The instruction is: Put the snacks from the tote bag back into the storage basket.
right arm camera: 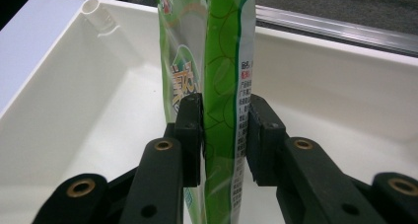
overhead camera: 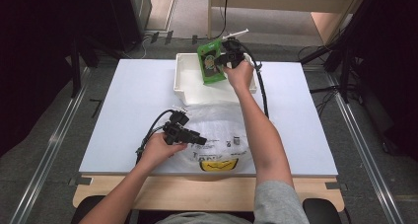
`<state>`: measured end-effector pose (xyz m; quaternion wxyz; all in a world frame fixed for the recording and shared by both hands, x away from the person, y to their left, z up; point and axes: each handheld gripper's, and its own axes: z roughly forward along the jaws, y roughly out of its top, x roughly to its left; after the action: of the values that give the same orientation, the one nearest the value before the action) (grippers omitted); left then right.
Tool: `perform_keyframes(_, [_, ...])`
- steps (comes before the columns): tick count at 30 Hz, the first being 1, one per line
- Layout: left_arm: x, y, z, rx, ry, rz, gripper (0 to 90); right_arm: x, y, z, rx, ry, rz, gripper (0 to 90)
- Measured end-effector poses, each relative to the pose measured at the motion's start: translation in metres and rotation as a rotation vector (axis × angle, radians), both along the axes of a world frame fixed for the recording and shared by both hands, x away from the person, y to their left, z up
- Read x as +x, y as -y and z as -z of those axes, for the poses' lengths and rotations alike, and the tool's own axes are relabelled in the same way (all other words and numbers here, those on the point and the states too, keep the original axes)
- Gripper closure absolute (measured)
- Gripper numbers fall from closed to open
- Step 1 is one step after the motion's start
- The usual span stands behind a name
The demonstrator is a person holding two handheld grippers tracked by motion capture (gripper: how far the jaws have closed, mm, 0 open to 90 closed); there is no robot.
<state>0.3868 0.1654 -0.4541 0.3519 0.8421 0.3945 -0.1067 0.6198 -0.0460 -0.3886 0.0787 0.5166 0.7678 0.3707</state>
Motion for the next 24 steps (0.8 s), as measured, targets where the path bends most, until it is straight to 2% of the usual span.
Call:
perform_keyframes(5, [0.0,0.0,0.0,-0.002,0.0,-0.004,48.2,0.0,-0.001,0.001,-0.011,0.005,0.007,68.3])
perform_keyframes(17, [0.001,-0.001,0.0,-0.009,-0.002,-0.007,48.2,0.005,0.001,0.014,-0.016,-0.014,0.034,60.4])
perform_keyframes(19, [0.0,-0.001,0.0,-0.007,-0.002,-0.008,48.1,0.006,0.001,0.016,-0.044,-0.01,0.04,58.4])
perform_keyframes(24, [0.0,0.0,0.0,-0.005,-0.002,-0.008,48.2,0.007,0.001,0.019,-0.056,-0.011,0.048,54.3])
